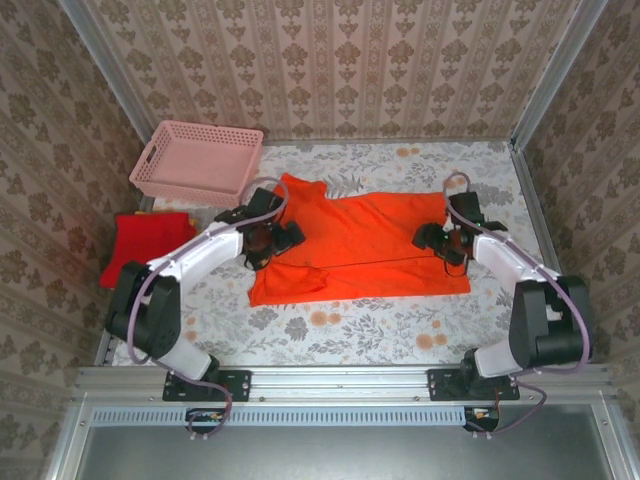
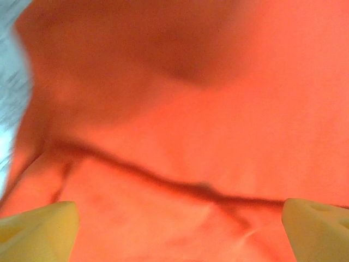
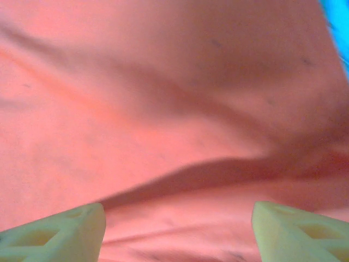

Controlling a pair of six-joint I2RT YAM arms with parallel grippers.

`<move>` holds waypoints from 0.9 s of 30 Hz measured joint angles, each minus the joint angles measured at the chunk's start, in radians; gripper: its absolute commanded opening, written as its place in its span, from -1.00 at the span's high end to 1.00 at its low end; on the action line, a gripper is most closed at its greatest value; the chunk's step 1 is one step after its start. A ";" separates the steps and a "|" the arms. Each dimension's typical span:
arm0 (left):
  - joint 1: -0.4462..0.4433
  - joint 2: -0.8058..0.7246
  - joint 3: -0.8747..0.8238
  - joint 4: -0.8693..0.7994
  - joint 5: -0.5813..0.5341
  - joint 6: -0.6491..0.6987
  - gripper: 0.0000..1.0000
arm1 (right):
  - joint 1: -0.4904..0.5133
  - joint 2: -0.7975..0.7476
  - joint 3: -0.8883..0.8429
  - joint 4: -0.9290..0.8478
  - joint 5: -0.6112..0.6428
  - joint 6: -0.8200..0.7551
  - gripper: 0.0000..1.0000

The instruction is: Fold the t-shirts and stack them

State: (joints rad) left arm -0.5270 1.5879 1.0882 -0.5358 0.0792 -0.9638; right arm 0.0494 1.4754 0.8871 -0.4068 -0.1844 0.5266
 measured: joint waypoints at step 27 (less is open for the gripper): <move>-0.102 0.046 -0.123 0.121 -0.002 -0.007 -1.00 | -0.034 0.005 -0.109 -0.046 0.050 -0.004 -0.45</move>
State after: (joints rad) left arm -0.6292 1.6337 0.9649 -0.4145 0.0772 -0.9710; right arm 0.0151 1.4799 0.7784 -0.4530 -0.1345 0.5228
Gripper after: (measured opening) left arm 0.997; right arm 0.722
